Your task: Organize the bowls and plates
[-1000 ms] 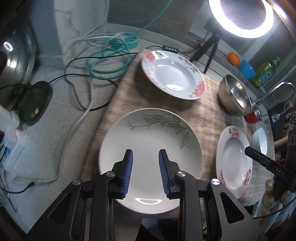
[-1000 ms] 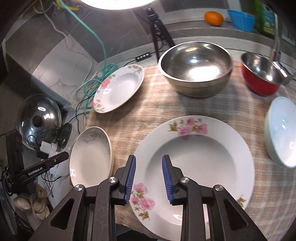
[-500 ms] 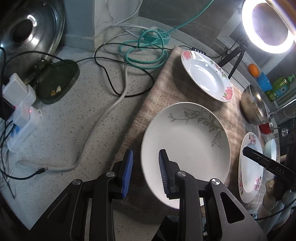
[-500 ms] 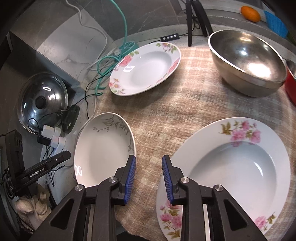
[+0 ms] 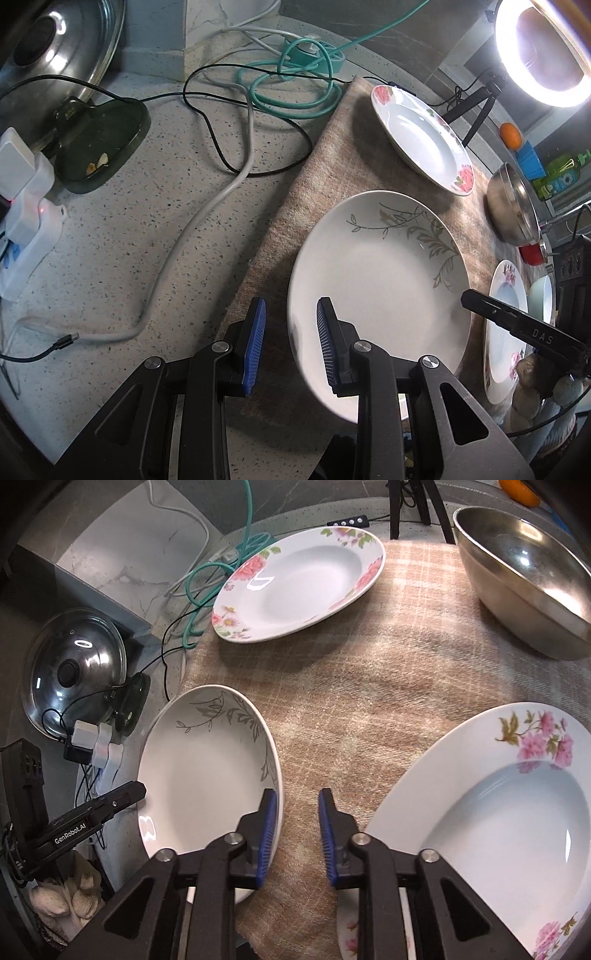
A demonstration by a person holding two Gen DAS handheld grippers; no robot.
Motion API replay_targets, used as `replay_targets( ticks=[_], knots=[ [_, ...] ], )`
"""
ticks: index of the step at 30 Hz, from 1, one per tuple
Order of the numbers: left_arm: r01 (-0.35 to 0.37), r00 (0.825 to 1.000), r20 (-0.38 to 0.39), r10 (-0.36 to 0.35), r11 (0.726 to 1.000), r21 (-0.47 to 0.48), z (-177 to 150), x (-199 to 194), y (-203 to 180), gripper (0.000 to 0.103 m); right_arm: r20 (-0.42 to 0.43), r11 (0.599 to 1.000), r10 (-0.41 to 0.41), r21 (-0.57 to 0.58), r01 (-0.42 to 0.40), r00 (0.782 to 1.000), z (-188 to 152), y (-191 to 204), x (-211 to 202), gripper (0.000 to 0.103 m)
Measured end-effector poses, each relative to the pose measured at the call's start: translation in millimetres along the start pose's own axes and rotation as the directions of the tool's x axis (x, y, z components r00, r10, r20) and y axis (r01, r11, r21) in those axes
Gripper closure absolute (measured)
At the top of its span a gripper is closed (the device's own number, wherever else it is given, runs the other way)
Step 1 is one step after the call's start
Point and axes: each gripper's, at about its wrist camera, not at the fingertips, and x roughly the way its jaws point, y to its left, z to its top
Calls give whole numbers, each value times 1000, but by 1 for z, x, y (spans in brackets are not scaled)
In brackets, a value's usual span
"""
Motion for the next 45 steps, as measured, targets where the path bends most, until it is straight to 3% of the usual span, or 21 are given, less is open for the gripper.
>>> replay_targets(
  ticks=[3,6,12,29,45],
  knots=[
    [-3,1000,-1,3,1000,8,0,2,0,77,-6,1000,9,4,-9,1000,0,2,3,89],
    [-4,1000,-6,4,1000,14,-1,3,-1,89,-12,1000,9,0,-9,1000,1,4,6,92],
    [-3,1000,-1,3,1000,29,-1,5,-3,95,-17,1000,22,3,-22,1000,1,8,9,99],
    [9,1000,21,-9,1000,3,1,-3,-3,95,-6,1000,18,17,-18,1000,0,10,5,99],
    [43,997,56,-46,997,62,10,-21,-34,95,58,999,17,46,-19,998,-5,-2,-35,99]
  ],
)
